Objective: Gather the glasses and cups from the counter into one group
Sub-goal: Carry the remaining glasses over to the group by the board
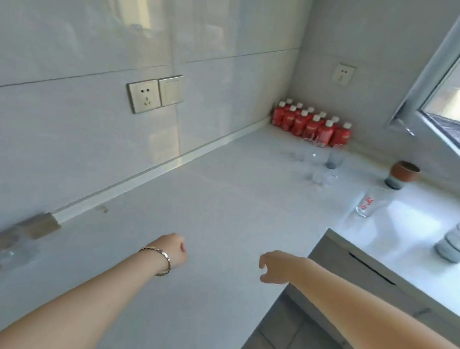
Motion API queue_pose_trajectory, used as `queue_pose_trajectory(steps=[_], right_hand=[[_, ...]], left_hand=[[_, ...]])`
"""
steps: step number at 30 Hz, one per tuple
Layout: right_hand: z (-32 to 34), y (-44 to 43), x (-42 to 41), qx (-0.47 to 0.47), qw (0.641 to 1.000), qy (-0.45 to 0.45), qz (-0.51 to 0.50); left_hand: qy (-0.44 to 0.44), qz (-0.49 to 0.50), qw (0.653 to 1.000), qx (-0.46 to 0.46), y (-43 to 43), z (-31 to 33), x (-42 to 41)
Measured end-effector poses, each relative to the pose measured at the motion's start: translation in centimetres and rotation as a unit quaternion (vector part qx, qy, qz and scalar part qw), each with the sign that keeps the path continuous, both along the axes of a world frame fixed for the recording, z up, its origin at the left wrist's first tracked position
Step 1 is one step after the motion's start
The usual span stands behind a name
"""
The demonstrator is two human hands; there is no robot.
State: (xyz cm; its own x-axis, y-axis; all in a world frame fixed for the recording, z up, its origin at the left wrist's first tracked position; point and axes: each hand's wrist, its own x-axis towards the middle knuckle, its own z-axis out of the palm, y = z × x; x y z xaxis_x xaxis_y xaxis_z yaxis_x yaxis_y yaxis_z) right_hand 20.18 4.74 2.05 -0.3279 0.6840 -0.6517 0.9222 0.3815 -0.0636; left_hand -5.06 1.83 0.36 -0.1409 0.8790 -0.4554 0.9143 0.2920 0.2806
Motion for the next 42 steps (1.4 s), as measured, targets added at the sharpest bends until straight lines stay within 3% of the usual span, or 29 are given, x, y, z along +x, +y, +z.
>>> queue_pose_trajectory(steps=[7, 14, 21, 27, 31, 42], right_hand=[[1.0, 7.5, 20.4, 0.008, 0.994, -0.053, -0.096], [0.1, 15.0, 31.9, 0.058, 0.976, -0.034, -0.207], [-1.4, 25.1, 34.7, 0.199, 0.916, 0.045, -0.346], [-4.3, 30.7, 34.3, 0.139, 0.876, 0.068, -0.456], [-6.1, 30.8, 35.1, 0.133, 0.862, 0.112, -0.477], [-4.5, 30.6, 38.8, 0.139, 0.848, 0.193, -0.473]], left_hand=[[-0.015, -0.056, 0.998, -0.004, 10.3, 0.1, 17.5], [-0.036, -0.089, 0.995, -0.020, 17.9, -0.3, 26.4], [-0.050, -0.092, 0.994, -0.040, 27.6, -2.0, 30.2], [-0.047, -0.126, 0.990, -0.043, 38.4, -2.3, 34.6], [-0.087, -0.091, 0.991, 0.041, 43.3, -2.1, 38.9], [-0.125, 0.010, 0.989, 0.079, 46.1, -5.0, 44.2]])
